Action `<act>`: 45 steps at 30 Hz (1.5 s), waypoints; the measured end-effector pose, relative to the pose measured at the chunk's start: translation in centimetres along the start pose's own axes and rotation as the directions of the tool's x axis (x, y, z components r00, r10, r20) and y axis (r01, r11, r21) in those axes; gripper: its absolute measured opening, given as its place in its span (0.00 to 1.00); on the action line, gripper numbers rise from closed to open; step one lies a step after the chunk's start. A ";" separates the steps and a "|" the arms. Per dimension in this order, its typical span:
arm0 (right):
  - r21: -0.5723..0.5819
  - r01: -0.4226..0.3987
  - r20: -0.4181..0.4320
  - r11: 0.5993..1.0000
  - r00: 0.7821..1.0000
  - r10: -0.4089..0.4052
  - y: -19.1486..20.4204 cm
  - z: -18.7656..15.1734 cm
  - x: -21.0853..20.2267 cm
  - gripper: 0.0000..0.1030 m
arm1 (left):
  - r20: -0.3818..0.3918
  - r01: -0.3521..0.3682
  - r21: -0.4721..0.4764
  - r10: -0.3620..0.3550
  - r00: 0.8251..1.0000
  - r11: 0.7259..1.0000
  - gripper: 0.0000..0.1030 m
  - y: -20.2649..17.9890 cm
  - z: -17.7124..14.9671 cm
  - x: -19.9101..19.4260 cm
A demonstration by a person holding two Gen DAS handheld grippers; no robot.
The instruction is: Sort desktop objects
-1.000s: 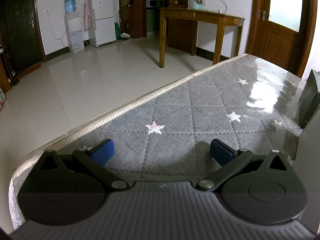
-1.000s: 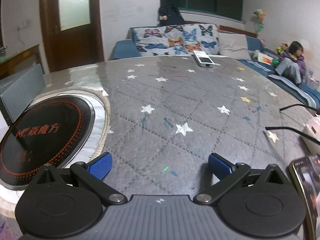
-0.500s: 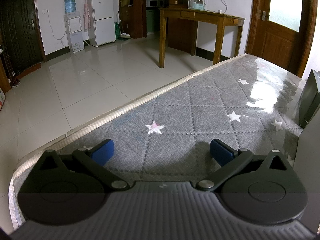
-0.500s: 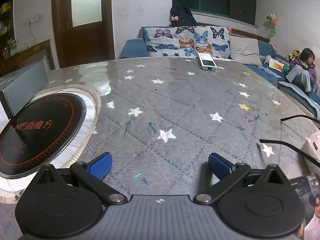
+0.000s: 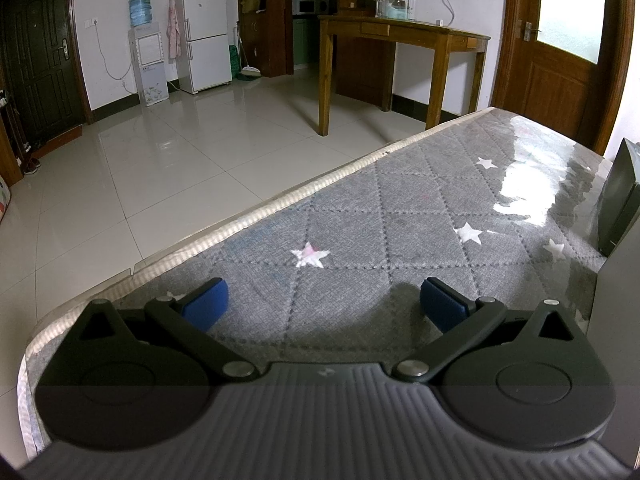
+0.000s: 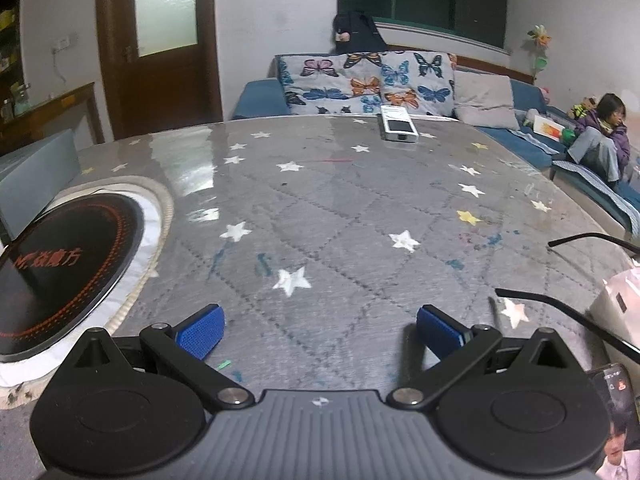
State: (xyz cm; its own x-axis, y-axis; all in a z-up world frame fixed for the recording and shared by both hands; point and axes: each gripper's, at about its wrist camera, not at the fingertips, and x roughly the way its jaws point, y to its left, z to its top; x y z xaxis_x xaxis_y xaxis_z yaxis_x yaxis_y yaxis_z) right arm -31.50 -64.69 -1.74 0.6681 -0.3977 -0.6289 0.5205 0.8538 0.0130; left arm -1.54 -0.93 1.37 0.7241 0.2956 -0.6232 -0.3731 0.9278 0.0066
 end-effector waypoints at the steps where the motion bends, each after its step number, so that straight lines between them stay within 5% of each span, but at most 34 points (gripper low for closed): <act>1: 0.005 0.004 0.000 1.000 1.000 -0.004 -0.2 0.0 0.1 1.00 | 0.000 0.000 0.000 0.000 1.000 1.000 1.00 0.0 0.0 0.0; 45: 0.032 0.046 -0.002 0.998 0.999 -0.046 -2.4 0.4 1.0 1.00 | 0.000 0.000 0.000 0.000 1.000 1.000 1.00 0.0 0.0 0.0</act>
State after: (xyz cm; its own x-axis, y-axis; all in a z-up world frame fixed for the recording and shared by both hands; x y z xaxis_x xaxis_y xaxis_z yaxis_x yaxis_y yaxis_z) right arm -31.84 -67.26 -2.08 0.6423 -0.4356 -0.6306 0.5675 0.8233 0.0092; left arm -1.54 -0.97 1.40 0.7240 0.2957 -0.6232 -0.3730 0.9278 0.0069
